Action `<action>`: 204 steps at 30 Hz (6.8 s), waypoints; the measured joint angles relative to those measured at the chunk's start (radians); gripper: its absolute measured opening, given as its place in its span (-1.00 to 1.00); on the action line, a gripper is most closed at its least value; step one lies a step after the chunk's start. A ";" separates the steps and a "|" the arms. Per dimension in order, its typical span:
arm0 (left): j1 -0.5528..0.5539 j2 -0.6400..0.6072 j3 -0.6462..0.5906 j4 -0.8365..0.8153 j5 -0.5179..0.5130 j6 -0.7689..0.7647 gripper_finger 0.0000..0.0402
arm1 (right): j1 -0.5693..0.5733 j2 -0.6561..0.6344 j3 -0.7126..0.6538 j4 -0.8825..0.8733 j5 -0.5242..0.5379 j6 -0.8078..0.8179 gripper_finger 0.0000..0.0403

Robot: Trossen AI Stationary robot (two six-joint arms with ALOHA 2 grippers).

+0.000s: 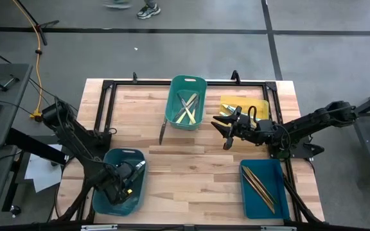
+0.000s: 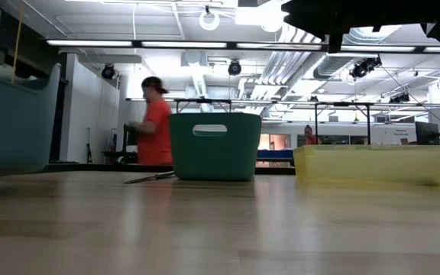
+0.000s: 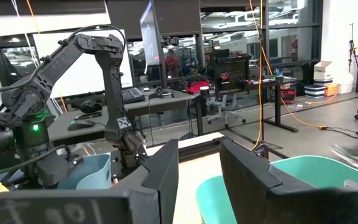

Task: Sort silverware by color (type)
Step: Put the green knife into the left blue bin

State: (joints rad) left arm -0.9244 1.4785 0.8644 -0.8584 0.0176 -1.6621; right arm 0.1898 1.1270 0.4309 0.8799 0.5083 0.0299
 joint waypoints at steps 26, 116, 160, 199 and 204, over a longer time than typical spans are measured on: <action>0.046 -0.015 0.013 -0.009 0.003 0.043 -0.51 | 0.000 0.000 0.000 0.000 0.001 0.000 -0.43; 1.101 0.023 -0.497 1.223 -0.054 1.428 -1.00 | -0.045 0.000 0.000 -0.052 0.000 0.060 -0.43; 1.101 -0.173 -0.500 0.870 -0.084 1.379 -1.00 | -0.045 0.000 0.000 -0.078 0.001 0.060 -0.43; 1.298 -0.084 -0.496 1.030 -0.391 1.641 -1.00 | -0.045 0.000 0.000 -0.084 0.001 0.058 -0.43; 1.298 -0.049 -0.496 1.046 -0.380 1.641 -1.00 | -0.045 0.000 0.000 -0.085 0.001 0.059 -0.43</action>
State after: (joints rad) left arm 0.3737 1.4294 0.3686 0.1876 -0.3627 -0.0216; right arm 0.1444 1.1271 0.4313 0.7953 0.5095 0.0894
